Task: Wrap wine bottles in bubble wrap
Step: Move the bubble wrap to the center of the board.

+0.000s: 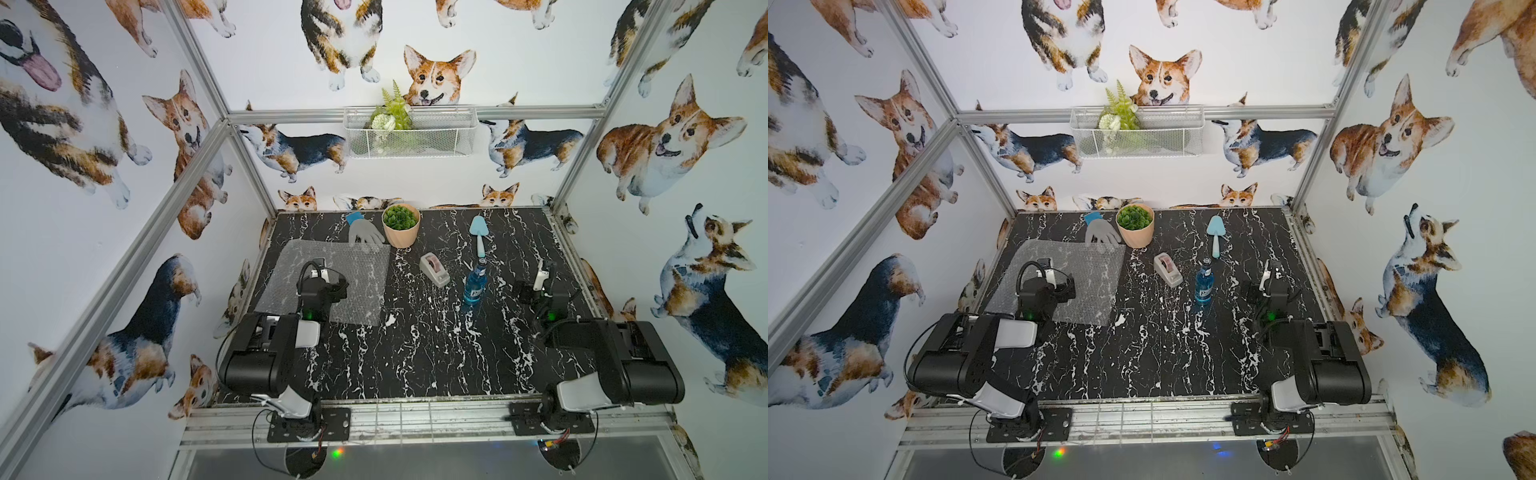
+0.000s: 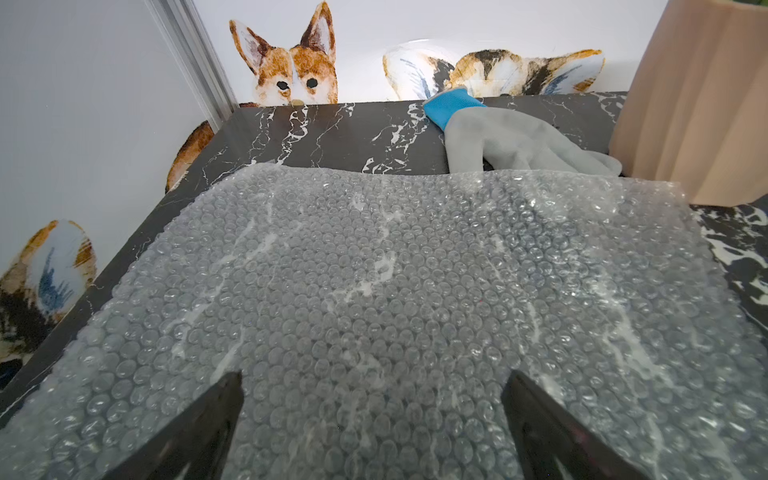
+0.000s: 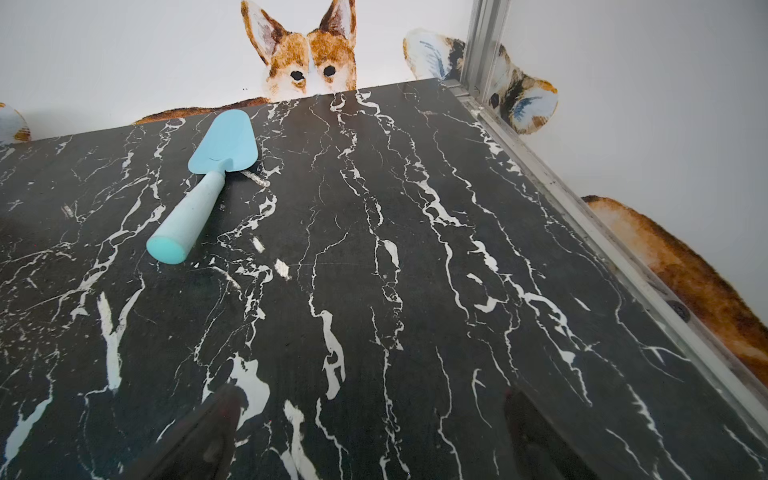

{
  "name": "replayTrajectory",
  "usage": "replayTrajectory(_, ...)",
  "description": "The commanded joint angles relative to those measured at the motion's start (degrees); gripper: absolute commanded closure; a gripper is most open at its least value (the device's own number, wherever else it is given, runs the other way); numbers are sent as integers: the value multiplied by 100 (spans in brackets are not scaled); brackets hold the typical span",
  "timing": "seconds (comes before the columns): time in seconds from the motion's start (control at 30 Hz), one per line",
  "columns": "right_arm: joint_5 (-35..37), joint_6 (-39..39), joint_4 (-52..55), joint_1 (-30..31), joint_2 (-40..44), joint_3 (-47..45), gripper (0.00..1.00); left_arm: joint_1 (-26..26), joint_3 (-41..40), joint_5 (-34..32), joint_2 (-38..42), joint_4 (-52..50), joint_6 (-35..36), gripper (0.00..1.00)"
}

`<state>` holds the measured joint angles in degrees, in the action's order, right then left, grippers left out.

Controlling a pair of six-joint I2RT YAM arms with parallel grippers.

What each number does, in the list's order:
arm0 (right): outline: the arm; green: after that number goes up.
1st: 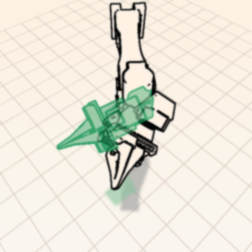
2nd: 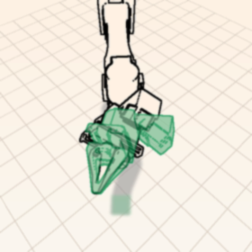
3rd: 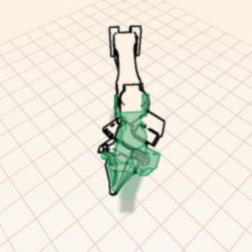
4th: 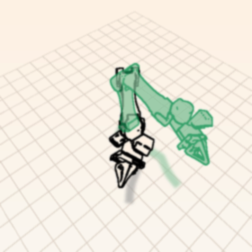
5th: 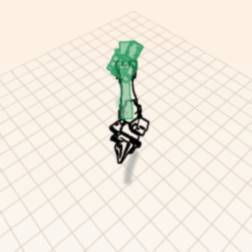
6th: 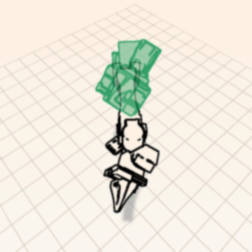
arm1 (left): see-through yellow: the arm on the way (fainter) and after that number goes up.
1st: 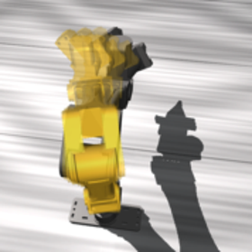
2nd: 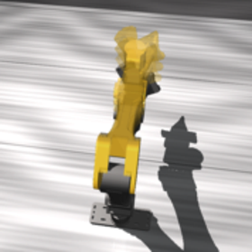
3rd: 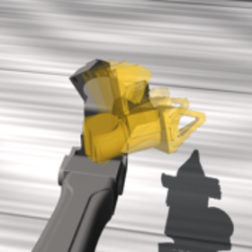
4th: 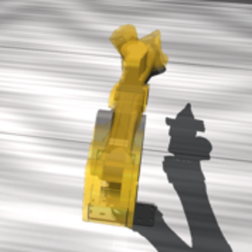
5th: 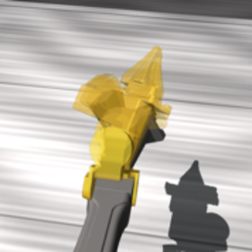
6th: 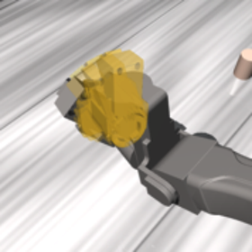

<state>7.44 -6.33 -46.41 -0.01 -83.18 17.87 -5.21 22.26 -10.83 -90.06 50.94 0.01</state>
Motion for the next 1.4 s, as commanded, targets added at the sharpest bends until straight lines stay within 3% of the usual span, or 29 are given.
replayTrajectory(0.0, 32, -38, -307, 8, 3, -4, 0, 4, -10, 37, 24, 153, 78, 0)
replayTrajectory(0.93, -82, 43, -571, 1, 78, -112, 0, -59, -41, -158, 258, 80, 141, 0)
replayTrajectory(1.13, -516, 82, 1406, 1, 1850, 238, 0, -112, 749, -73, 2101, -2945, -148, 0)
replayTrajectory(1.27, -1479, -3, 2596, 1, 2783, 803, 0, -112, 1645, 217, 2747, -5102, -850, 0)
replayTrajectory(1.37, -2457, -168, 3492, 1, 3235, 1253, 0, -114, 2358, 354, 2788, -6829, -1727, 0)
